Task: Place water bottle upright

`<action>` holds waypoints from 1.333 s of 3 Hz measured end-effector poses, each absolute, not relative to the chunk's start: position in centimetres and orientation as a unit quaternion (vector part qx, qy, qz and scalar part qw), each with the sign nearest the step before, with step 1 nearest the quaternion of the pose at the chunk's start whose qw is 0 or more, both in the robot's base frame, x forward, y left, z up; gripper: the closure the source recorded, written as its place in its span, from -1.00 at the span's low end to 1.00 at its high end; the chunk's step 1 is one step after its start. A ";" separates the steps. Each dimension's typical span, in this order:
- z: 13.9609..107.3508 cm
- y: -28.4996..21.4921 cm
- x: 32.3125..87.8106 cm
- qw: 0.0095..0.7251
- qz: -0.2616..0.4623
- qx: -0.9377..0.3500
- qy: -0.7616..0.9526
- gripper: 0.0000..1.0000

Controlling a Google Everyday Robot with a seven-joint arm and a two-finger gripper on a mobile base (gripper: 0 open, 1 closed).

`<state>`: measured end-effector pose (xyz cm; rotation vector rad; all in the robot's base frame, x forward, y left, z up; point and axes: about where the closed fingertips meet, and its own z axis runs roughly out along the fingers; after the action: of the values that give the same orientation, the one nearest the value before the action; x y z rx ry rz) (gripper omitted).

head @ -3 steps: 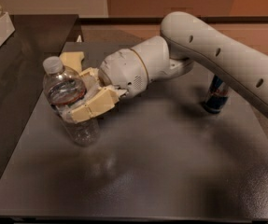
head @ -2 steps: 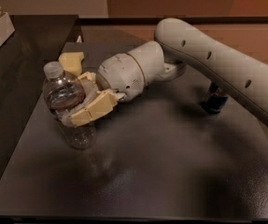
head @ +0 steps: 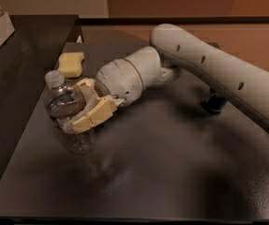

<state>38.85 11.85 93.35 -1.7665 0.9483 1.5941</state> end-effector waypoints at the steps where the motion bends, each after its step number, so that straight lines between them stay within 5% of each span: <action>1: 92.9 11.9 38.6 0.283 0.594 -0.667 0.349 0.19; 3: 91.8 11.6 38.8 0.274 0.594 -0.663 0.363 -0.74; 4: 91.4 11.5 39.0 0.270 0.595 -0.660 0.371 -1.00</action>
Offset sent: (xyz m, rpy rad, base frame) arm -0.0007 -0.0064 -0.0188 -0.0277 -0.0005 0.0116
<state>39.00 11.53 91.38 -1.7777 1.0003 1.6048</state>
